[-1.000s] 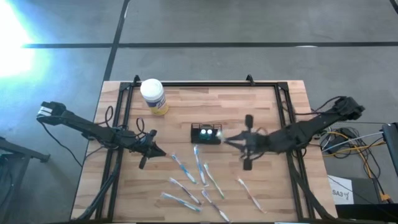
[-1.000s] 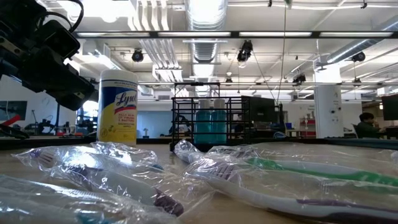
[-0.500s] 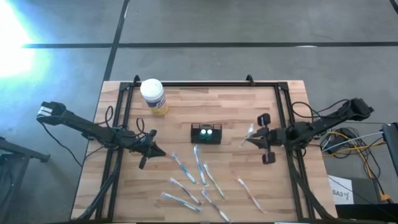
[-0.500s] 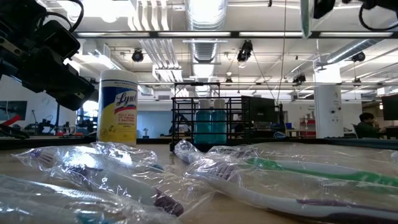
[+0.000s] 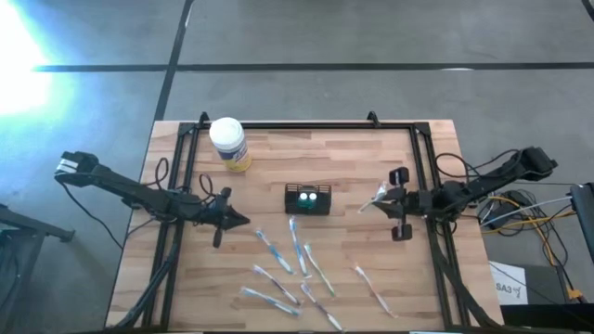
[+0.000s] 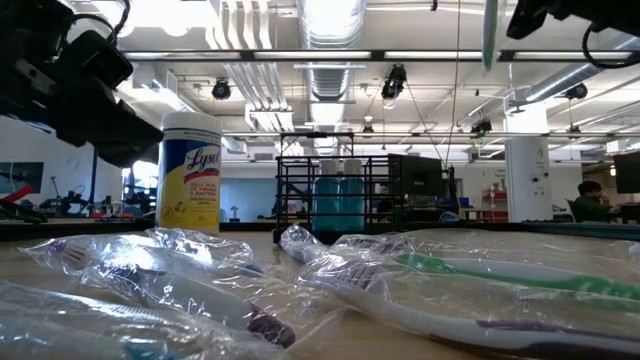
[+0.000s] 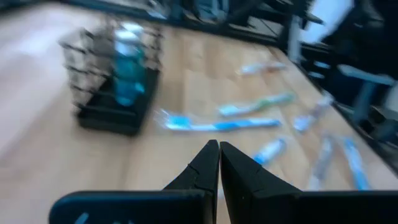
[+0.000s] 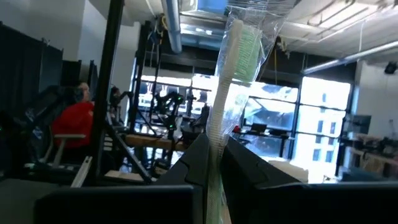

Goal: Pick & Place toothbrushing station
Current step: Put the right green toothbrush into the black mesh organizer

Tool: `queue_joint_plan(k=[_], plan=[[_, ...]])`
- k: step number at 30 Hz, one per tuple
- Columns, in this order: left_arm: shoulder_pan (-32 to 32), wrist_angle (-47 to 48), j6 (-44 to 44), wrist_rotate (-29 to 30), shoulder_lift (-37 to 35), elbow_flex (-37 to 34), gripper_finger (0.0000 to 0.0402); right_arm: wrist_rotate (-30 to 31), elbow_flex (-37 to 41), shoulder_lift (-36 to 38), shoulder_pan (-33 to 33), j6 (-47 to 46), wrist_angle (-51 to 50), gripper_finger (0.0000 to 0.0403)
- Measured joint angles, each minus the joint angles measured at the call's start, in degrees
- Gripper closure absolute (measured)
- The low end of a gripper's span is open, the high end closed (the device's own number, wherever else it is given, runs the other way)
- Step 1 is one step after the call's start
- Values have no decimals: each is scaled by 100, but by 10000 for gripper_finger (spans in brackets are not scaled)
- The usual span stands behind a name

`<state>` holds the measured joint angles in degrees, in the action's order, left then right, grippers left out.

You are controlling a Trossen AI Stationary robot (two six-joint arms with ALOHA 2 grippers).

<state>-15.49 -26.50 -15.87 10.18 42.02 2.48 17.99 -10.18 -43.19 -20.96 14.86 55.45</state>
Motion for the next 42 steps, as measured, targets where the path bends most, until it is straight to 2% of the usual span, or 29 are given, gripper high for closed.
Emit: queue_joint_plan(k=[4,6,13,20,23,29,34,42], plan=[[0,-188,185,652,0,0,383,-3,-230,-375,54,306,409,381],[-1,-234,191,779,-2,0,383,-1,-374,-633,146,316,408,381],[-2,-243,-121,791,0,-2,383,-87,-936,-1900,749,186,663,381],[-6,-184,-394,678,6,-7,383,-997,-1011,-3220,1499,141,2609,381],[-6,-116,-426,590,13,-7,383,-1143,-992,-3709,1846,-171,3043,381],[-6,-81,-432,548,17,-7,383,-1027,-1010,-4473,2148,-513,3437,381],[-6,-81,-447,550,17,-7,383,-603,-1021,-4815,2169,-483,3444,381],[-6,-84,-486,550,17,-7,383,-318,-1158,-5212,2152,-573,3443,381]])
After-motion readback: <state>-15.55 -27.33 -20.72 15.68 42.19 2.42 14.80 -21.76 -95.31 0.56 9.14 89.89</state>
